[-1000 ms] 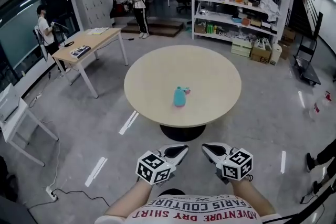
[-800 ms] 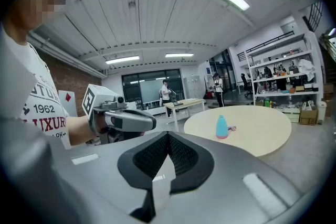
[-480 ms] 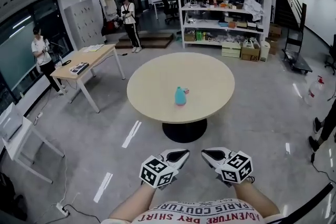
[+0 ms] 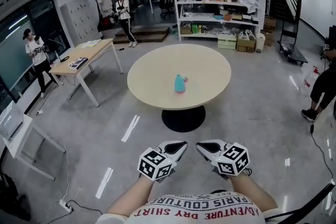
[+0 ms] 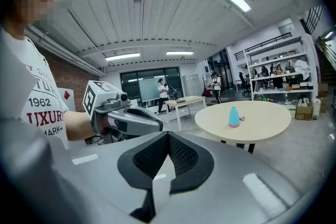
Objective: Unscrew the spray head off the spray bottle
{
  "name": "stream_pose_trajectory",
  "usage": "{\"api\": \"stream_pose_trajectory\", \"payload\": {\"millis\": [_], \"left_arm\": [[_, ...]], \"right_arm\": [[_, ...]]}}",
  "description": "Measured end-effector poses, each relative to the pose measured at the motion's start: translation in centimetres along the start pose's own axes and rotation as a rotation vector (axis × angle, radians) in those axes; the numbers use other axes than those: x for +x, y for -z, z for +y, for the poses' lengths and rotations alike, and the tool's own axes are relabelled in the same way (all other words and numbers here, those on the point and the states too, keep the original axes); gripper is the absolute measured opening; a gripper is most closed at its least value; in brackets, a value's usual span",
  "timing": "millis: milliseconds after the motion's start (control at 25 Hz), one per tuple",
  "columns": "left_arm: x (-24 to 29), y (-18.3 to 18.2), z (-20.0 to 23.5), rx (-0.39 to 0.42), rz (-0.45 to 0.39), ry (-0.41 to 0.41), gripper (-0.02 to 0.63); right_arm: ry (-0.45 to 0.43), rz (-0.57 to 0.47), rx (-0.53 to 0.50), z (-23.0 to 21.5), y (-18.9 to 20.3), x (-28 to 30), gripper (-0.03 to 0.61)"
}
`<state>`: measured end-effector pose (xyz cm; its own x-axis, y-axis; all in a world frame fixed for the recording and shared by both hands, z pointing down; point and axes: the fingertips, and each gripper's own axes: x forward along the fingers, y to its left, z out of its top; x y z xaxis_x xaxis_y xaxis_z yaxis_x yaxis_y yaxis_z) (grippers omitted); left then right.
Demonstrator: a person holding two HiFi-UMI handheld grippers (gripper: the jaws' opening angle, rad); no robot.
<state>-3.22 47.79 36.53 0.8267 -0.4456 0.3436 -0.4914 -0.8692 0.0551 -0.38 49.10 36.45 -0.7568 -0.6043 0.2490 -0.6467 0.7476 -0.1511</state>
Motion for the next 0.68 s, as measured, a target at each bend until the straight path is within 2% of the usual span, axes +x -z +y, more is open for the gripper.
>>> {"api": "stream_pose_trajectory", "payload": {"millis": [240,680], "left_arm": [[-0.7,1.0,-0.3,-0.005,0.007,0.005,0.002],[-1.2,0.3,-0.4,-0.003,0.005,-0.003,0.002]], "right_arm": [[0.001,0.005,0.013,1.0,0.7,0.2,0.0],[0.019,-0.005,0.004,0.8,-0.4,-0.2,0.0]]}}
